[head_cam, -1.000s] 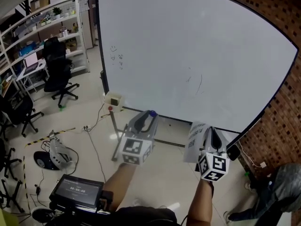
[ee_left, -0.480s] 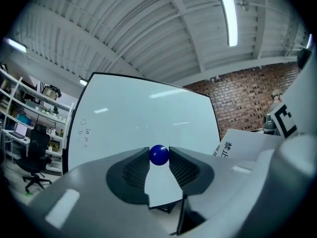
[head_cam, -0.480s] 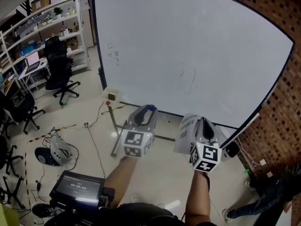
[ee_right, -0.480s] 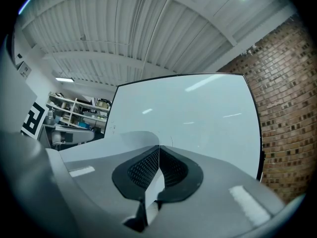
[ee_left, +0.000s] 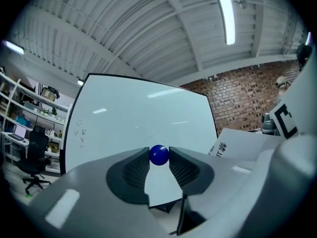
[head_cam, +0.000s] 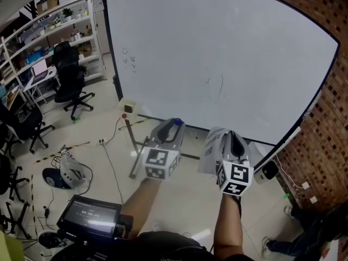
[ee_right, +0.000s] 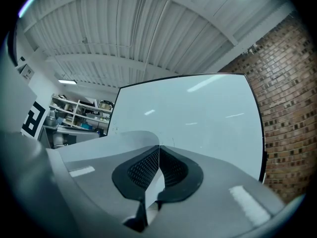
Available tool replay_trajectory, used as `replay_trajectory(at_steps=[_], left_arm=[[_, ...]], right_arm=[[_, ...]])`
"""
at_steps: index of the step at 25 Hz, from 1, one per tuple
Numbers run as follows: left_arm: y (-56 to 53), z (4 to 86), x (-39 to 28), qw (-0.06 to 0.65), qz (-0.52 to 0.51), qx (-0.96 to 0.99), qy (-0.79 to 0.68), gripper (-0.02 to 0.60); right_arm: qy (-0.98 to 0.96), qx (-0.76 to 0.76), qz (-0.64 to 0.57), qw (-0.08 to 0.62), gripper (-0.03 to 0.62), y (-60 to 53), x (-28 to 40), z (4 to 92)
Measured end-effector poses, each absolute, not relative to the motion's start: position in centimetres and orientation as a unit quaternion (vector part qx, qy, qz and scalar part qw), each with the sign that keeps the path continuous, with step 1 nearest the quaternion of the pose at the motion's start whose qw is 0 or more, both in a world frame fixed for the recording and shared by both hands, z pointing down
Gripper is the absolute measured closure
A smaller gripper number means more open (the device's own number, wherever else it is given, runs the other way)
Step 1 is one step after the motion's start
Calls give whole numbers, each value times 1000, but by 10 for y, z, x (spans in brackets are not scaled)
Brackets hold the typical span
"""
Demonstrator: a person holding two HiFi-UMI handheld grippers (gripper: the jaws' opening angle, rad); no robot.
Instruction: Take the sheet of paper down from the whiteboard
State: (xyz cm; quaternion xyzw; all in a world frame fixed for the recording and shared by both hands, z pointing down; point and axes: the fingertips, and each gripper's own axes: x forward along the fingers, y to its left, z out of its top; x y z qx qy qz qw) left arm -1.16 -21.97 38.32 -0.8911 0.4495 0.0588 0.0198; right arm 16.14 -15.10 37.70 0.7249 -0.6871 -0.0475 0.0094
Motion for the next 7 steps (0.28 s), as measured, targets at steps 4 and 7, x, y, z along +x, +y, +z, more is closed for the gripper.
replay_trajectory(at_steps=[4,7], left_arm=[[-216,383,-8,21,57,-891,450,459],[-218,381,-8,22,57,-891,449,459]], right_arm=[[-688,724,-51,6,582,-147,162,374],[-687,725,-51,4,582,-148,163,373]])
